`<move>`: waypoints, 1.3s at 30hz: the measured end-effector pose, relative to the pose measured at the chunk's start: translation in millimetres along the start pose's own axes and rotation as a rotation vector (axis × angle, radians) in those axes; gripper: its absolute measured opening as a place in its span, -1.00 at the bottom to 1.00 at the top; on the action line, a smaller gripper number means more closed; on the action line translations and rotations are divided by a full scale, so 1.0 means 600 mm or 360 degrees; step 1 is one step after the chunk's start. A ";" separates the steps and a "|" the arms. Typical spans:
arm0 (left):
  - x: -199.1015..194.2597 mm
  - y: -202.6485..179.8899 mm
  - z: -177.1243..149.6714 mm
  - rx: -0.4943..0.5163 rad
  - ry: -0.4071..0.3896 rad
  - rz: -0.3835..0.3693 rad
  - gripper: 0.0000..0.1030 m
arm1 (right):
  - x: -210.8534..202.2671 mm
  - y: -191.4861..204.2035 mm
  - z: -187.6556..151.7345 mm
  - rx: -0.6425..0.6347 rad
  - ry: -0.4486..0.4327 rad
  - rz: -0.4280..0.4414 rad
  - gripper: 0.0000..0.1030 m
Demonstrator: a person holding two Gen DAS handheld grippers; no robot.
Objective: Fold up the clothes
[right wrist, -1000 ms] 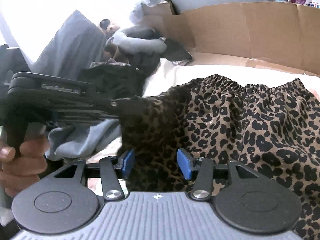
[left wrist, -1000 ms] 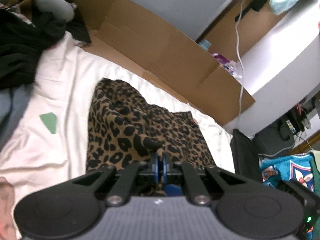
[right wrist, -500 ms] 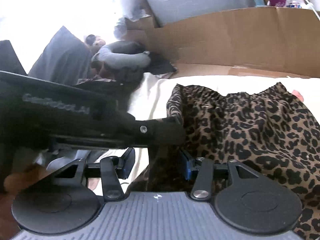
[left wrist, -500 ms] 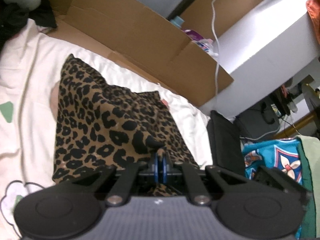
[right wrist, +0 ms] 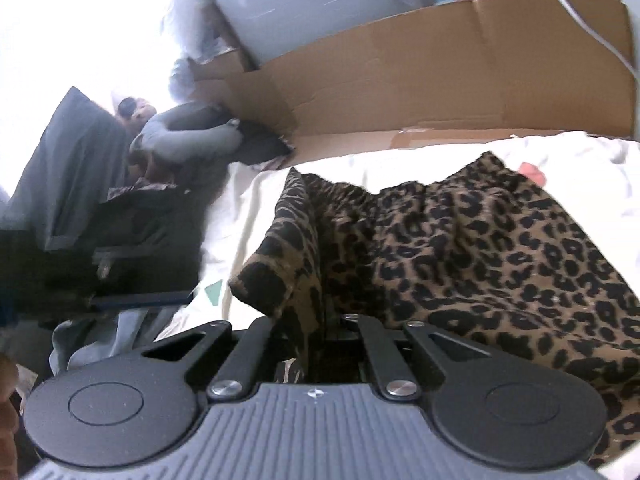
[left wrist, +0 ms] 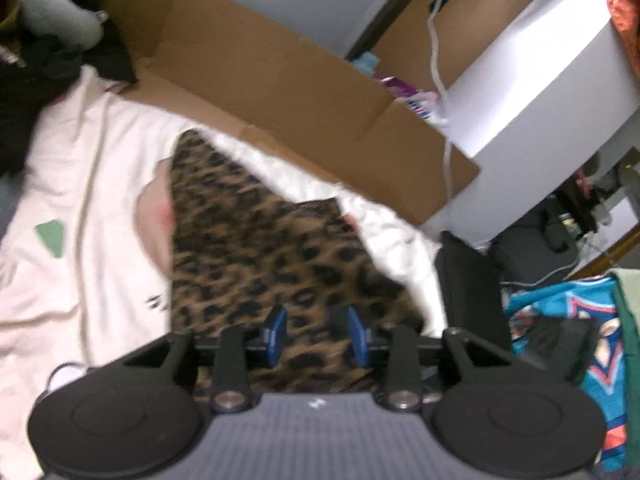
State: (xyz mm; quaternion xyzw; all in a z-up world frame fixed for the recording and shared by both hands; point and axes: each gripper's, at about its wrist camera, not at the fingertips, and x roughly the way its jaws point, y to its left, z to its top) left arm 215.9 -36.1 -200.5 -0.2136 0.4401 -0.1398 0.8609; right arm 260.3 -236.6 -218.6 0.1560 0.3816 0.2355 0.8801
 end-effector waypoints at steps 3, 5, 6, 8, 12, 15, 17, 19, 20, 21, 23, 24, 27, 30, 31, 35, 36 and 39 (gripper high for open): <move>0.008 0.027 -0.026 -0.0033 0.0053 0.0075 -0.25 | -0.017 -0.018 0.004 0.0031 -0.0028 -0.0016 -0.98; 0.013 0.046 -0.045 -0.0058 0.0093 0.0128 -0.25 | -0.029 -0.030 0.006 0.0057 -0.0047 -0.0030 -0.98; 0.015 0.055 -0.054 -0.0073 0.0112 0.0149 -0.25 | -0.035 -0.038 0.006 0.0074 -0.0053 -0.0043 -0.98; 0.020 0.069 -0.069 -0.0109 0.0143 0.0175 -0.24 | -0.045 -0.052 0.006 0.0108 -0.0058 -0.0067 -0.98; 0.028 0.092 -0.092 -0.0176 0.0177 0.0207 -0.23 | -0.068 -0.087 -0.001 0.0202 -0.0091 -0.0108 -0.98; 0.035 0.101 -0.106 -0.0204 0.0207 0.0218 -0.23 | -0.088 -0.119 -0.008 0.0306 -0.0132 -0.0147 -0.98; 0.040 0.104 -0.115 -0.0213 0.0227 0.0225 -0.23 | -0.100 -0.142 -0.011 0.0378 -0.0161 -0.0179 -0.98; 0.047 0.106 -0.124 -0.0221 0.0252 0.0223 -0.23 | -0.113 -0.168 -0.017 0.0463 -0.0189 -0.0217 -0.98; 0.051 0.106 -0.129 -0.0222 0.0267 0.0222 -0.23 | -0.119 -0.180 -0.019 0.0502 -0.0202 -0.0233 -0.98; 0.054 0.105 -0.134 -0.0218 0.0280 0.0222 -0.23 | -0.124 -0.194 -0.023 0.0540 -0.0214 -0.0255 -0.98; 0.059 0.103 -0.143 -0.0210 0.0308 0.0221 -0.22 | -0.135 -0.222 -0.032 0.0618 -0.0238 -0.0302 -0.98; 0.063 0.102 -0.148 -0.0207 0.0322 0.0219 -0.22 | -0.140 -0.235 -0.037 0.0651 -0.0248 -0.0329 -0.98; 0.073 0.095 -0.162 -0.0199 0.0359 0.0215 -0.22 | -0.154 -0.273 -0.053 0.0746 -0.0277 -0.0403 -0.98; 0.083 0.089 -0.173 -0.0197 0.0385 0.0209 -0.22 | -0.159 -0.310 -0.071 0.0824 -0.0278 -0.0463 -0.98; 0.087 0.088 -0.176 -0.0200 0.0392 0.0207 -0.22 | -0.158 -0.321 -0.077 0.0835 -0.0269 -0.0485 -0.99; 0.102 0.088 -0.183 -0.0240 0.0416 0.0180 -0.22 | -0.149 -0.345 -0.097 0.0862 -0.0234 -0.0527 -0.99; 0.108 0.089 -0.184 -0.0258 0.0424 0.0165 -0.22 | -0.146 -0.348 -0.099 0.0874 -0.0229 -0.0528 -0.99; 0.115 0.093 -0.189 -0.0316 0.0438 0.0115 -0.13 | -0.138 -0.360 -0.105 0.0893 -0.0209 -0.0533 -0.98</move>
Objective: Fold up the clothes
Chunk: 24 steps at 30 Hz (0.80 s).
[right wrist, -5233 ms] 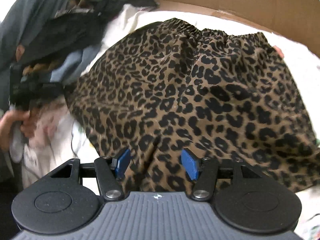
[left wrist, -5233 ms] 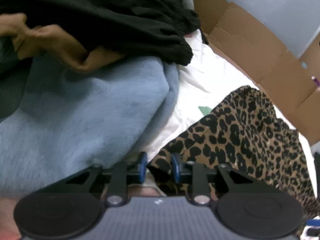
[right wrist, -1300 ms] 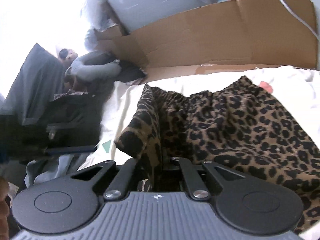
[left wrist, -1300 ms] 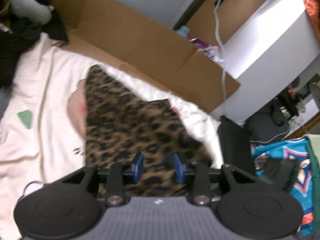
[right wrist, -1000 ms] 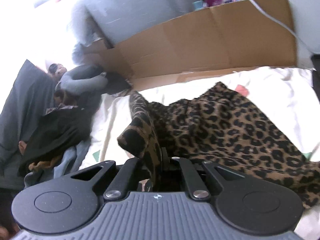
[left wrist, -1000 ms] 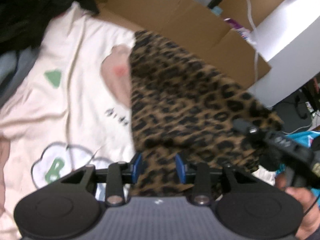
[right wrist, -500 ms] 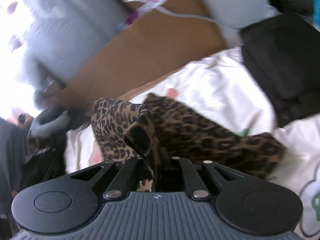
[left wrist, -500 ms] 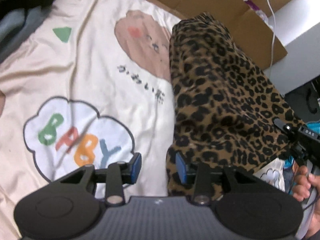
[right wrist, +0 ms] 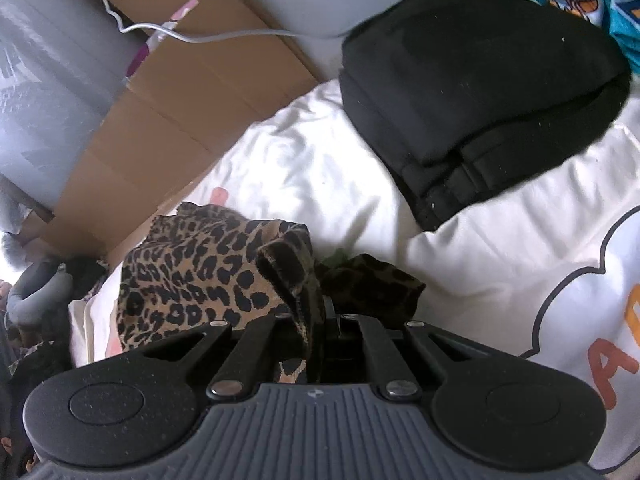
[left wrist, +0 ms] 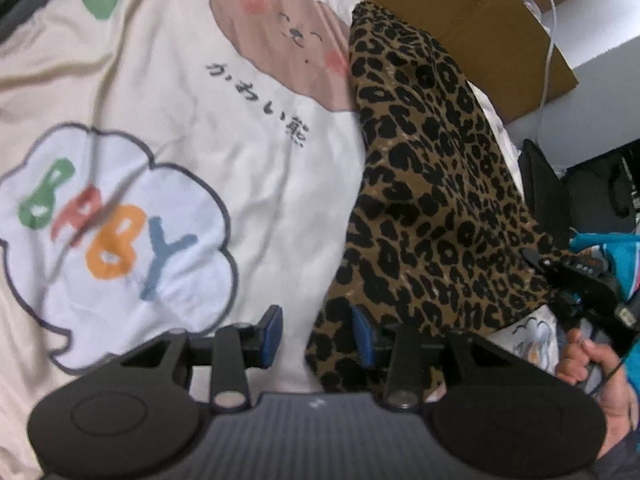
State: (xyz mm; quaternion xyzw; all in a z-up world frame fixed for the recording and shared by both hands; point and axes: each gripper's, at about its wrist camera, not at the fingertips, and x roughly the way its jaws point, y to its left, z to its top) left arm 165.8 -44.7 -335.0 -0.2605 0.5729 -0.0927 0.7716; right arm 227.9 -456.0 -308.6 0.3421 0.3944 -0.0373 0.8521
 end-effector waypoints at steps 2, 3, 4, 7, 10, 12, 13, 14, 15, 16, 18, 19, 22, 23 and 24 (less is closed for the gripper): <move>0.011 0.005 0.001 -0.0040 0.0013 -0.0033 -0.03 | 0.006 -0.009 0.001 0.0038 0.0022 0.0012 -0.98; 0.016 0.008 0.002 -0.0060 0.0019 -0.0049 0.01 | 0.007 -0.014 0.002 0.0062 0.0034 0.0023 -0.97; 0.020 0.010 0.002 -0.0081 0.0026 -0.0066 0.01 | 0.009 -0.018 0.003 0.0085 0.0046 0.0034 -0.95; 0.024 0.015 -0.001 -0.0135 0.0041 -0.0117 0.01 | 0.005 -0.035 0.005 0.0169 0.0057 0.0064 -0.91; 0.025 0.014 -0.005 -0.0151 0.0028 -0.0174 -0.52 | -0.002 -0.049 0.004 0.0217 0.0049 0.0091 -0.90; 0.019 0.013 -0.005 -0.0177 0.0010 -0.0183 -0.76 | -0.005 -0.057 0.004 0.0232 0.0042 0.0109 -0.90; 0.013 0.012 -0.004 -0.0187 -0.0002 -0.0180 -0.76 | -0.006 -0.057 0.004 0.0228 0.0036 0.0121 -0.90; 0.007 0.012 -0.003 -0.0196 -0.0013 -0.0178 -0.77 | -0.005 -0.056 0.005 0.0223 0.0034 0.0134 -0.91; 0.000 0.011 -0.002 -0.0202 -0.0027 -0.0180 -0.77 | -0.005 -0.054 0.004 0.0218 0.0031 0.0147 -0.92; -0.009 0.010 0.000 -0.0202 -0.0043 -0.0190 -0.77 | -0.005 -0.053 0.004 0.0213 0.0027 0.0159 -0.94; -0.030 0.008 0.003 -0.0203 -0.0076 -0.0210 -0.78 | -0.003 -0.045 0.004 0.0201 0.0031 0.0199 -0.96; -0.040 0.007 0.004 -0.0203 -0.0093 -0.0217 -0.78 | -0.004 -0.039 0.004 0.0191 0.0034 0.0220 -0.96; -0.068 0.002 0.006 -0.0201 -0.0148 -0.0220 -0.78 | -0.008 -0.020 0.011 0.0166 0.0027 0.0292 -0.96; -0.074 0.000 0.006 -0.0201 -0.0163 -0.0212 -0.78 | -0.010 -0.012 0.014 0.0156 0.0017 0.0318 -0.96; -0.080 -0.002 0.006 -0.0198 -0.0180 -0.0200 -0.78 | -0.013 -0.005 0.017 0.0146 0.0008 0.0335 -0.96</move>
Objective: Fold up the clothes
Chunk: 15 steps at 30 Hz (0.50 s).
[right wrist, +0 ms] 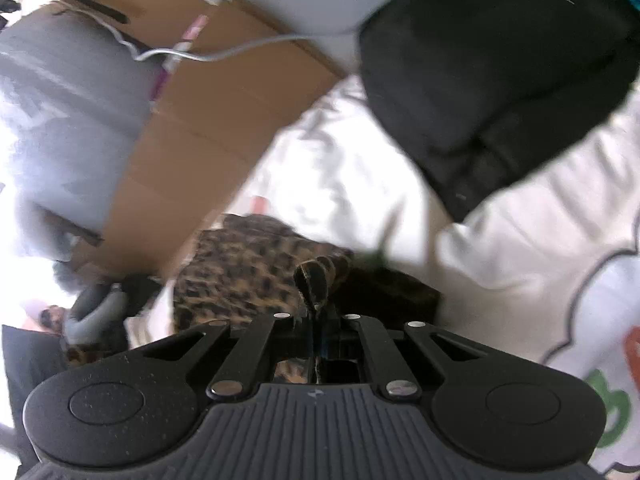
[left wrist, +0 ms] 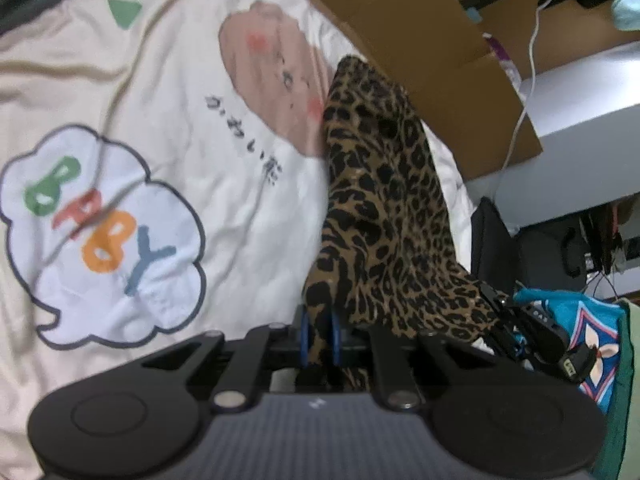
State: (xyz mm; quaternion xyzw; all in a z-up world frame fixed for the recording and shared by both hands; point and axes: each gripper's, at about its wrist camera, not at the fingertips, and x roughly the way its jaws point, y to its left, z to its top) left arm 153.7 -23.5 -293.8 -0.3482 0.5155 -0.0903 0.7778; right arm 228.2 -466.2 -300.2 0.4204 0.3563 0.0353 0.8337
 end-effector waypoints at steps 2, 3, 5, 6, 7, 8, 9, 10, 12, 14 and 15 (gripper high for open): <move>-0.013 -0.004 0.002 0.0021 -0.0039 0.0029 -0.78 | 0.000 0.011 0.003 -0.0023 -0.0006 0.0020 -0.96; -0.016 -0.004 0.002 0.0026 -0.0050 0.0038 -0.78 | -0.001 0.015 0.004 -0.0035 -0.0008 0.0024 -0.96; -0.020 -0.002 0.002 0.0030 -0.0051 0.0043 -0.78 | 0.002 0.013 0.003 -0.0041 0.0002 -0.0004 -0.95; -0.016 -0.001 0.002 0.0035 -0.0036 0.0053 -0.77 | 0.006 0.008 0.001 -0.0032 0.0014 -0.0026 -0.94; -0.012 0.000 0.000 0.0048 -0.0015 0.0074 -0.76 | 0.010 0.000 -0.002 -0.0018 0.0038 -0.0061 -0.92; -0.006 0.000 0.001 0.0060 0.0005 0.0099 -0.72 | 0.014 -0.009 -0.005 -0.0003 0.0061 -0.0091 -0.91; 0.000 0.000 0.001 0.0075 0.0017 0.0131 -0.66 | 0.018 -0.020 -0.010 0.0021 0.0087 -0.0129 -0.91; 0.002 0.002 0.000 0.0091 0.0022 0.0163 -0.61 | 0.020 -0.029 -0.014 0.0045 0.0106 -0.0151 -0.91; 0.005 0.007 -0.003 0.0111 0.0035 0.0212 -0.53 | 0.020 -0.049 -0.020 0.0098 0.0130 -0.0176 -0.90; 0.007 0.017 -0.005 0.0086 0.0066 0.0197 -0.41 | 0.014 -0.063 -0.024 0.0150 0.0112 -0.0159 -0.84; 0.009 0.021 -0.007 0.0076 0.0090 0.0191 -0.33 | 0.011 -0.067 -0.024 0.0171 0.0103 -0.0146 -0.84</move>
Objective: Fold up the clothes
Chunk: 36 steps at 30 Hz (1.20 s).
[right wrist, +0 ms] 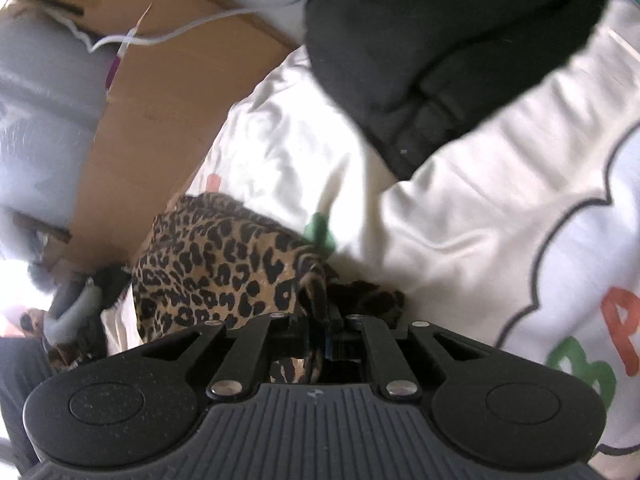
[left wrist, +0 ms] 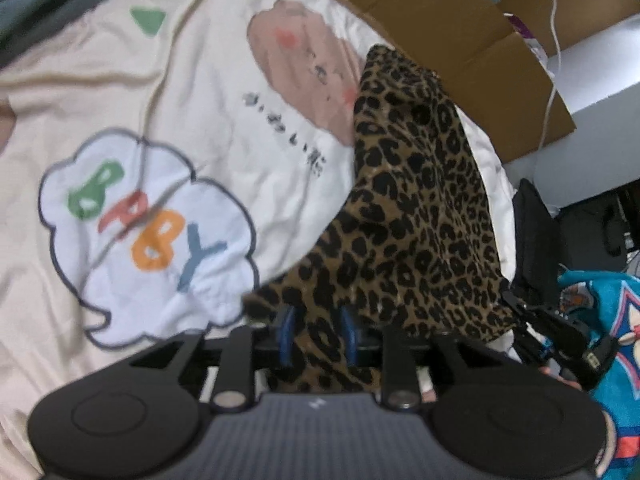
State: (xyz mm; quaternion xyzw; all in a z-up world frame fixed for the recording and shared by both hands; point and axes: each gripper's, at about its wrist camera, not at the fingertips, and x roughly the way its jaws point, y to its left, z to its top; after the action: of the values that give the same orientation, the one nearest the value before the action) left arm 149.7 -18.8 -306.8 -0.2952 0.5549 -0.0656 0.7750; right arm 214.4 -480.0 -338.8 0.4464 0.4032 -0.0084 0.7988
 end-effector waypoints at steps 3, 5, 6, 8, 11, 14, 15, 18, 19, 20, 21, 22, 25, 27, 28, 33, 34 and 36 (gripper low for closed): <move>0.008 0.005 -0.007 0.0004 0.0058 -0.0005 -0.29 | -0.003 0.001 0.001 0.0004 -0.0014 0.0044 -0.83; 0.011 0.004 -0.012 0.0014 0.0072 0.0000 -0.23 | -0.004 0.021 0.003 -0.0070 -0.0029 0.0076 -0.87; 0.012 0.003 -0.014 0.0016 0.0076 0.0002 -0.19 | -0.004 0.032 0.004 -0.0108 -0.0037 0.0092 -0.88; 0.013 0.002 -0.018 0.0020 0.0085 0.0005 -0.15 | -0.005 0.057 0.009 -0.0155 -0.0050 0.0146 -0.91; 0.009 -0.001 -0.022 0.0026 0.0061 -0.0007 -0.17 | -0.007 0.093 0.016 -0.0217 -0.0070 0.0214 -0.91; 0.000 -0.006 -0.020 0.0018 0.0015 -0.0101 -0.58 | -0.013 0.122 0.021 -0.0315 -0.0095 0.0252 -0.92; -0.001 -0.007 -0.019 0.0005 0.0014 -0.0136 -0.81 | -0.015 0.128 0.023 -0.0333 -0.0100 0.0259 -0.91; -0.006 -0.004 -0.015 -0.0050 -0.0015 -0.0212 -0.90 | -0.021 0.131 0.028 -0.0333 -0.0115 0.0276 -0.91; -0.007 -0.003 -0.014 -0.0066 -0.0026 -0.0221 -0.90 | -0.023 0.129 0.029 -0.0323 -0.0121 0.0281 -0.92; -0.006 -0.001 -0.012 -0.0078 -0.0029 -0.0218 -0.90 | -0.025 0.127 0.031 -0.0314 -0.0127 0.0286 -0.91; -0.006 0.001 -0.011 -0.0085 -0.0027 -0.0213 -0.90 | -0.028 0.122 0.032 -0.0298 -0.0133 0.0288 -0.91; -0.004 0.003 -0.011 -0.0084 -0.0018 -0.0200 -0.90 | -0.030 0.118 0.034 -0.0282 -0.0137 0.0291 -0.91; 0.001 0.007 -0.013 -0.0058 0.0014 -0.0143 -0.74 | -0.032 0.098 0.035 -0.0245 -0.0149 0.0270 -0.91; 0.004 0.009 -0.017 -0.0042 0.0039 -0.0109 -0.58 | -0.027 0.075 0.031 -0.0212 -0.0133 0.0220 -0.91; 0.005 0.011 -0.019 -0.0037 0.0049 -0.0100 -0.54 | -0.022 0.061 0.028 -0.0190 -0.0119 0.0185 -0.92; 0.015 0.016 -0.027 -0.0021 0.0090 -0.0061 -0.31 | 0.000 -0.009 0.012 -0.0120 -0.0030 0.0004 -0.93; 0.018 0.016 -0.027 -0.0016 0.0102 -0.0047 -0.29 | 0.004 -0.017 0.009 -0.0114 -0.0011 -0.0003 -0.92; 0.023 0.017 -0.030 -0.0015 0.0123 -0.0019 -0.03 | 0.006 -0.020 0.003 -0.0139 -0.0007 -0.0017 -0.90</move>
State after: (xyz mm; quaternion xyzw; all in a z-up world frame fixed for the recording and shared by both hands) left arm 136.6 -23.0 -327.4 -0.2995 0.5830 -0.0789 0.7511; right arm 213.7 -486.9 -349.1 0.4090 0.4039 0.0038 0.8183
